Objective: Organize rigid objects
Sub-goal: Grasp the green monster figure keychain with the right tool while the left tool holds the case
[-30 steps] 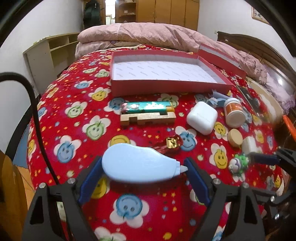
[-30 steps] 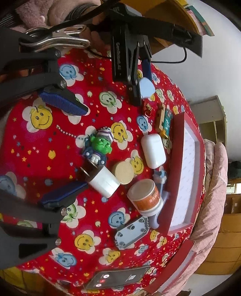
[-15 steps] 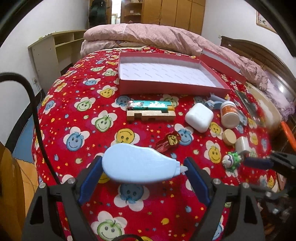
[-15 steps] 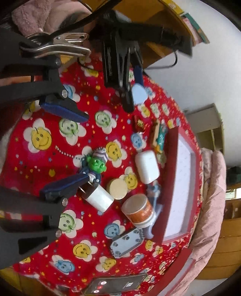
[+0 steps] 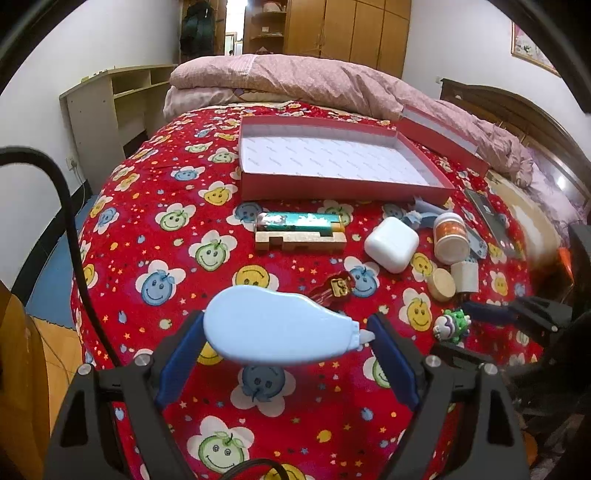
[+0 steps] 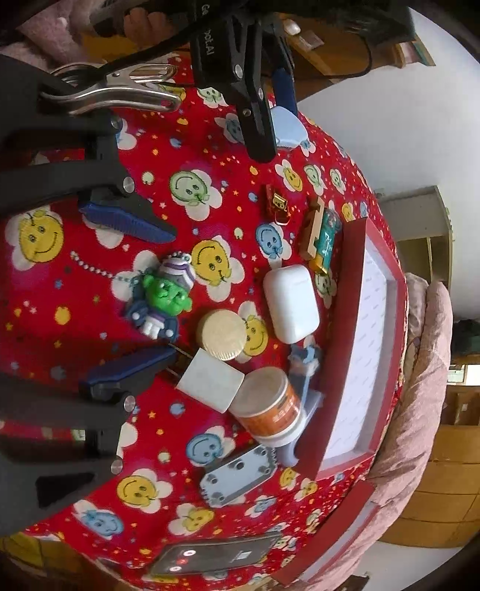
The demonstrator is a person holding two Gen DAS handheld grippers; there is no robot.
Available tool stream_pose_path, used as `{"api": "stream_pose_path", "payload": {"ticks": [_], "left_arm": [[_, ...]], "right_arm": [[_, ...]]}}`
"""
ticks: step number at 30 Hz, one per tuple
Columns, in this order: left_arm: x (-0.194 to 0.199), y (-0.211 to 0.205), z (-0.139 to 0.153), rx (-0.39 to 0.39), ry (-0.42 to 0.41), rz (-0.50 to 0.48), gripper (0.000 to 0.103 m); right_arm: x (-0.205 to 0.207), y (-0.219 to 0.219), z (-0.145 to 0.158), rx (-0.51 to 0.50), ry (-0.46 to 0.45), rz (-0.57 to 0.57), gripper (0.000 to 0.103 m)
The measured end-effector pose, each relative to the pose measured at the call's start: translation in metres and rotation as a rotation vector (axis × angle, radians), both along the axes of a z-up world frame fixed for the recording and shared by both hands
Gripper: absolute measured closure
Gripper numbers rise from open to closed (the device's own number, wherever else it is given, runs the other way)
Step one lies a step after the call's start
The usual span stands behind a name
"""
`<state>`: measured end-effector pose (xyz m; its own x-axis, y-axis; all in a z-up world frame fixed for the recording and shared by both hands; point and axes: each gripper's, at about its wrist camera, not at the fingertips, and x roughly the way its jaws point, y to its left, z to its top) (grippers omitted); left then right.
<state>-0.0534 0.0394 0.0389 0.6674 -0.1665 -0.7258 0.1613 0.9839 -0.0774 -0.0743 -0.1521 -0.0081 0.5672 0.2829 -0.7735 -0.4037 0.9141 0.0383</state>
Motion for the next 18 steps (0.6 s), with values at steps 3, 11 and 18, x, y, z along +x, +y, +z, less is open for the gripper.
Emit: {"api": "stream_pose_path", "payload": {"ticks": [3, 11, 18], "left_arm": [[0.001, 0.001, -0.001, 0.001, 0.002, 0.002, 0.013], [0.002, 0.001, 0.000, -0.006, 0.001, 0.003, 0.013], [0.009, -0.001, 0.011, -0.036, -0.001, 0.005, 0.013]], "right_arm": [[0.000, 0.004, 0.000, -0.014, -0.016, 0.003, 0.044], [-0.003, 0.002, 0.002, 0.002, -0.029, 0.009, 0.053], [-0.007, -0.004, 0.011, 0.040, -0.032, 0.022, 0.053]]}}
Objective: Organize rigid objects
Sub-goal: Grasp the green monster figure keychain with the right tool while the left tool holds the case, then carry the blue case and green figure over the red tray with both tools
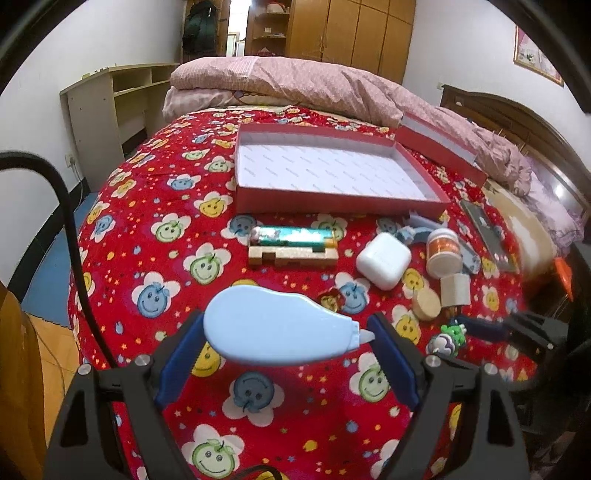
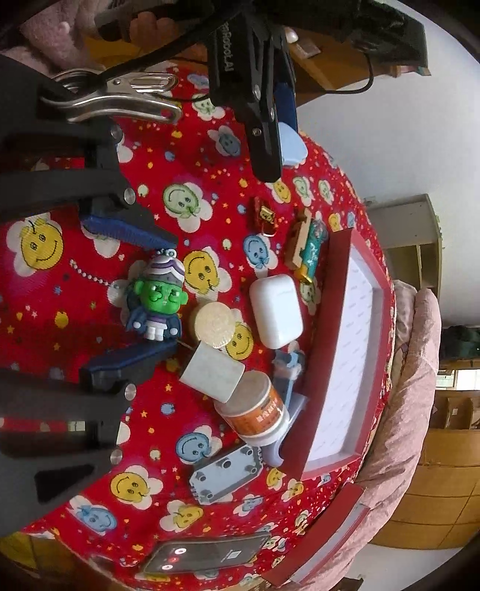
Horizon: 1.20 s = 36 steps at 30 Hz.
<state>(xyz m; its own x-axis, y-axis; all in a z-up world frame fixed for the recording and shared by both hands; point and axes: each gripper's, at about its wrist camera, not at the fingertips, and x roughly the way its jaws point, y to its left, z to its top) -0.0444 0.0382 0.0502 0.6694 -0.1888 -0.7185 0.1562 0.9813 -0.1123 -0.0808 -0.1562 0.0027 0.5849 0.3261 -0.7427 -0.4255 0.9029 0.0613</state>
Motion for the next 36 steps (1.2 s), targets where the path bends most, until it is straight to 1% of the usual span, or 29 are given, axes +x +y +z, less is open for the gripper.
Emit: {"api": "stream_pose_path", "payload": {"ticks": [6, 11, 14, 18, 23, 27, 30, 36], "left_arm": [[0.009, -0.004, 0.013, -0.021, -0.002, 0.003, 0.013], [0.017, -0.009, 0.024, -0.021, -0.009, 0.011, 0.013], [0.023, -0.009, 0.034, -0.047, -0.009, 0.013, 0.013], [0.031, -0.009, 0.046, -0.067, -0.014, 0.018, 0.013], [0.038, -0.017, 0.058, -0.047, -0.033, 0.014, 0.013], [0.044, -0.024, 0.065, -0.039, -0.042, 0.006, 0.013], [0.045, -0.027, 0.064, -0.041, -0.039, 0.003, 0.013], [0.043, -0.027, 0.050, -0.029, -0.012, 0.006, 0.013]], "right_arm": [[0.003, -0.009, 0.011, 0.051, 0.008, -0.002, 0.053], [0.010, -0.015, 0.022, 0.091, 0.005, -0.001, 0.053], [0.015, -0.018, 0.032, 0.109, -0.001, -0.002, 0.053], [0.024, -0.025, 0.046, 0.168, 0.001, 0.004, 0.053], [0.032, -0.029, 0.062, 0.169, -0.030, -0.008, 0.053], [0.041, -0.032, 0.071, 0.185, -0.028, -0.002, 0.053], [0.046, -0.034, 0.069, 0.199, -0.010, -0.001, 0.053], [0.040, -0.030, 0.038, 0.159, 0.065, 0.014, 0.053]]}}
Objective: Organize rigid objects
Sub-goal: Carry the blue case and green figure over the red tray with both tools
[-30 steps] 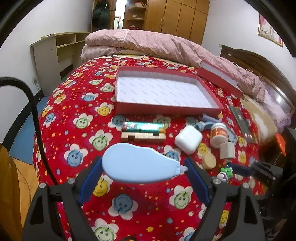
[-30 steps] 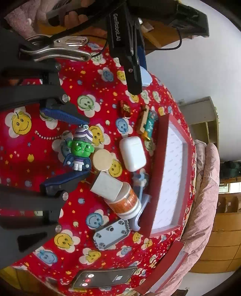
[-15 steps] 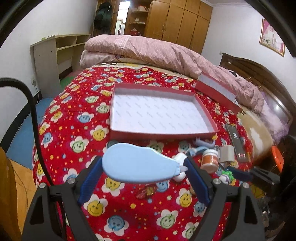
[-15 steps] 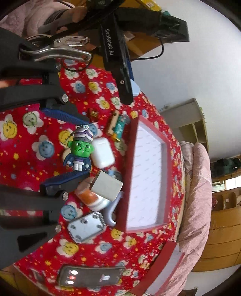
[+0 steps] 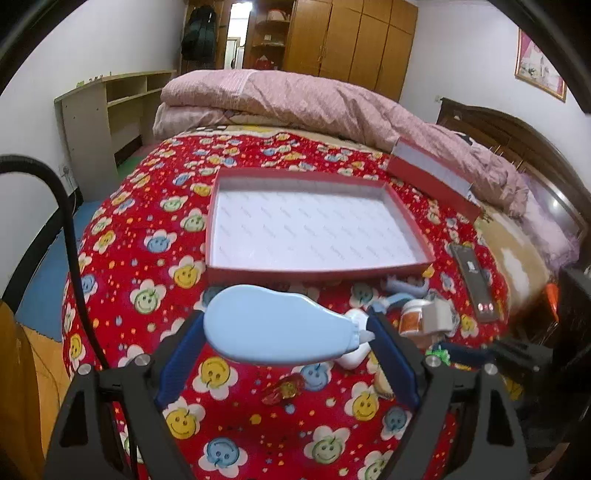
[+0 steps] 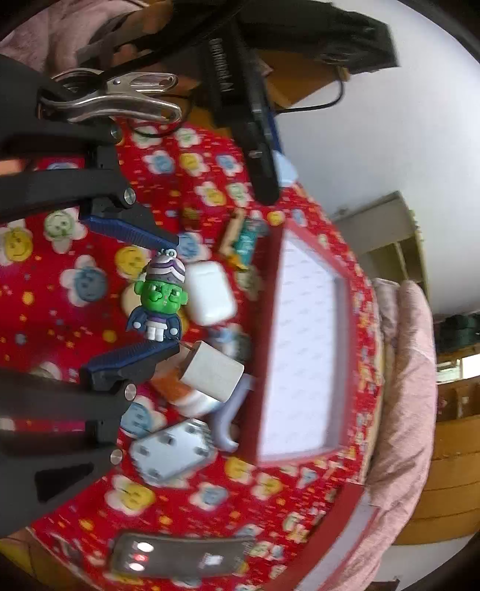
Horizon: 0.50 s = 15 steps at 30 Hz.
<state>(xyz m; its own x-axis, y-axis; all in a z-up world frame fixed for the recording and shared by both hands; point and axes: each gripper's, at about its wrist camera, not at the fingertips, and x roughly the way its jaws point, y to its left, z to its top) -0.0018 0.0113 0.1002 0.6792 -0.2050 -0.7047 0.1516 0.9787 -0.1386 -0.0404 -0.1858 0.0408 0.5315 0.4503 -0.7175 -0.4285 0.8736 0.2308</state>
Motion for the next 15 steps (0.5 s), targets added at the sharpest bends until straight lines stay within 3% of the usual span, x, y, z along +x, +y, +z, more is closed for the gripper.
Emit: {"api": "stream_pose_path", "payload": {"ticks": [12, 15], "left_arm": [[-0.006, 0.009, -0.024, -0.011, 0.055, 0.022, 0.013], [-0.006, 0.010, -0.026, -0.015, 0.062, 0.023, 0.013]], "right_arm": [[-0.030, -0.001, -0.042, -0.090, 0.068, 0.008, 0.052], [-0.037, -0.003, -0.043, -0.104, 0.047, 0.009, 0.043]]}}
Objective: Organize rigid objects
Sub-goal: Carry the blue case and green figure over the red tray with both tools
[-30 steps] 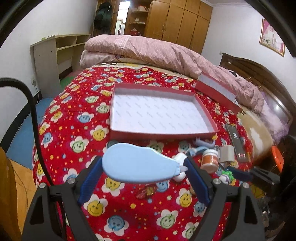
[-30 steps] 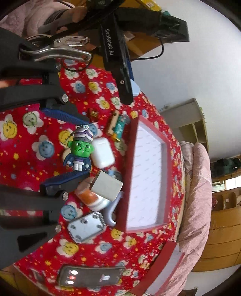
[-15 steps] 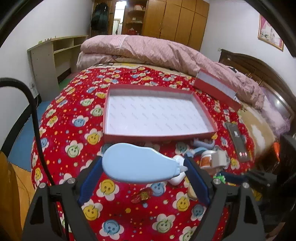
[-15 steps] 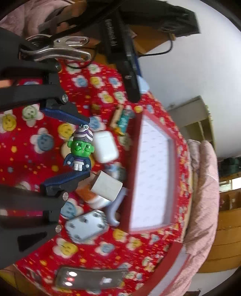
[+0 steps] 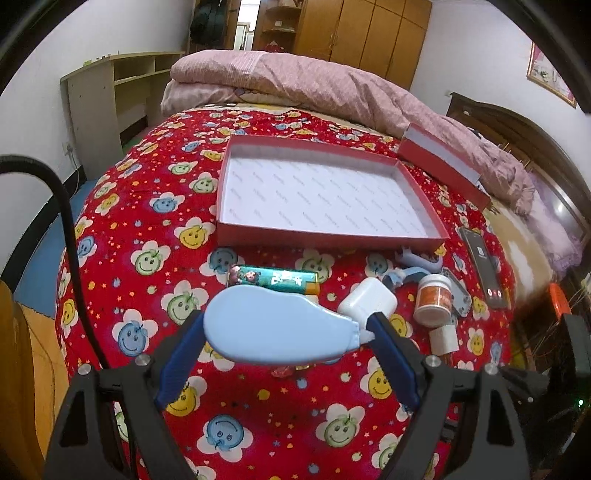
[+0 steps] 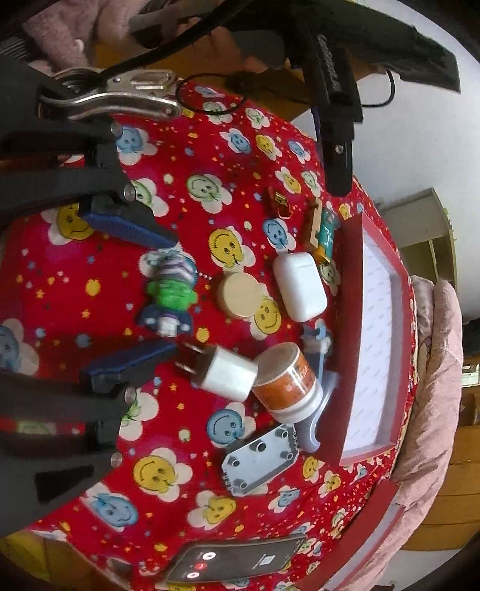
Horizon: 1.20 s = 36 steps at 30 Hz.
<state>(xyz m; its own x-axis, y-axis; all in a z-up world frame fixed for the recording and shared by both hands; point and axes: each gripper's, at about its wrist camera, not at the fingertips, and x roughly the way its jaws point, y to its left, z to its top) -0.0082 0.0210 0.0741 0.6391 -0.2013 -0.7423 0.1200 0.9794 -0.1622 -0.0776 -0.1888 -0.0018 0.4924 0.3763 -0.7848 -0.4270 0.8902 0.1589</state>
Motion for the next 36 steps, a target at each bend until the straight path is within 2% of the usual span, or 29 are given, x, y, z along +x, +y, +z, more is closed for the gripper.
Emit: {"api": "stream_pose_path", "payload": {"ticks": [8, 15, 23, 25, 30, 36], "left_arm": [[-0.002, -0.004, 0.000, -0.002, -0.002, -0.014, 0.013], [-0.003, -0.004, 0.001, 0.003, -0.010, -0.013, 0.013], [-0.003, -0.003, 0.001, 0.001, -0.008, -0.013, 0.013], [-0.003, -0.004, 0.001, 0.002, -0.010, -0.014, 0.013], [-0.002, -0.003, 0.002, 0.004, -0.017, -0.016, 0.013], [0.001, -0.004, 0.011, 0.014, -0.031, -0.015, 0.013]], "right_arm": [[-0.013, 0.006, 0.007, -0.010, -0.018, 0.043, 0.042], [0.000, 0.010, -0.005, -0.030, 0.023, -0.006, 0.042], [0.004, 0.025, -0.006, -0.062, -0.010, 0.009, 0.042], [0.002, 0.029, -0.006, -0.077, -0.020, 0.025, 0.052], [-0.002, 0.029, -0.003, -0.067, -0.025, 0.047, 0.052], [-0.001, 0.020, 0.017, -0.026, -0.042, 0.050, 0.052]]}}
